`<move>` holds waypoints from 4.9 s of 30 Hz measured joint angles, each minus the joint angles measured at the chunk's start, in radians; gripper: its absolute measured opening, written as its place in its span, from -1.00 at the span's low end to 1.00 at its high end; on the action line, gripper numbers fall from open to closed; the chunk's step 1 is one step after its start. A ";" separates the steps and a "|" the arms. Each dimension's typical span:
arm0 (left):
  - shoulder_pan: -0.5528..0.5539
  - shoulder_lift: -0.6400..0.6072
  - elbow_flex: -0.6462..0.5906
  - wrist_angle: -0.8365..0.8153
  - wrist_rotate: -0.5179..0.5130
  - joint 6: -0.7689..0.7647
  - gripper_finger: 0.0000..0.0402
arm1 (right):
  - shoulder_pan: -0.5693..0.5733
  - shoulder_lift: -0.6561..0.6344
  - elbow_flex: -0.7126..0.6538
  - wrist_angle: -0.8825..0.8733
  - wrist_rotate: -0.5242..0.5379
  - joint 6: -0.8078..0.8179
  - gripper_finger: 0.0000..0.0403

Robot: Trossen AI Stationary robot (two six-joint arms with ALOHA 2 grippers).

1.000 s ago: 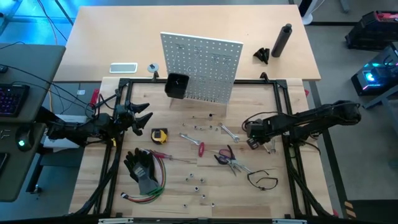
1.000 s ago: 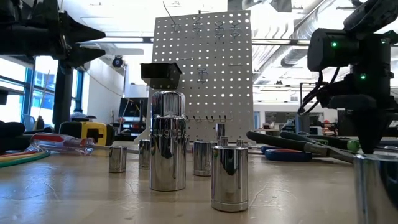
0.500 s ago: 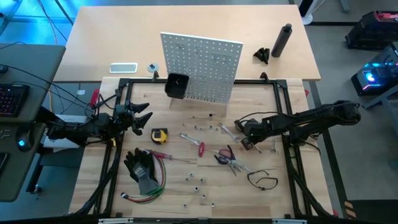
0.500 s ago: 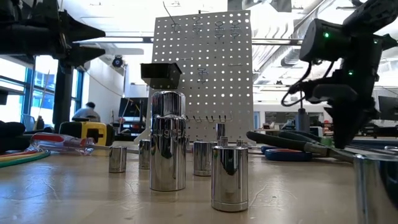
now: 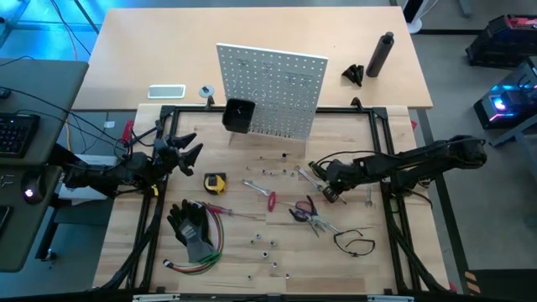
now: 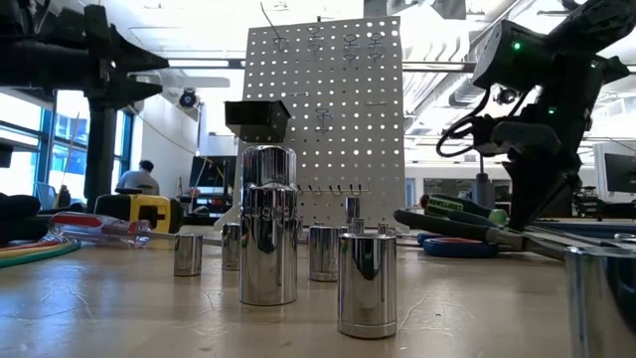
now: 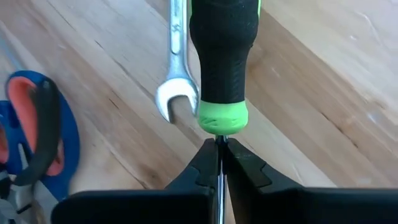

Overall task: Hang tools onto peg board
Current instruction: Hang the green screwdriver on the white peg board

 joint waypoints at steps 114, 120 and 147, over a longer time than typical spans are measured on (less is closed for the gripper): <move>0.019 1.549 0.587 0.793 0.615 0.103 -0.09 | 0.062 0.303 0.441 0.629 0.093 -0.755 -0.97; 0.019 1.549 0.587 0.781 0.625 0.122 -0.51 | 0.060 0.302 0.441 0.624 0.092 -0.752 -0.97; 0.018 1.549 0.586 0.744 0.649 0.183 -0.65 | 0.111 0.173 0.440 0.463 0.272 -0.760 0.02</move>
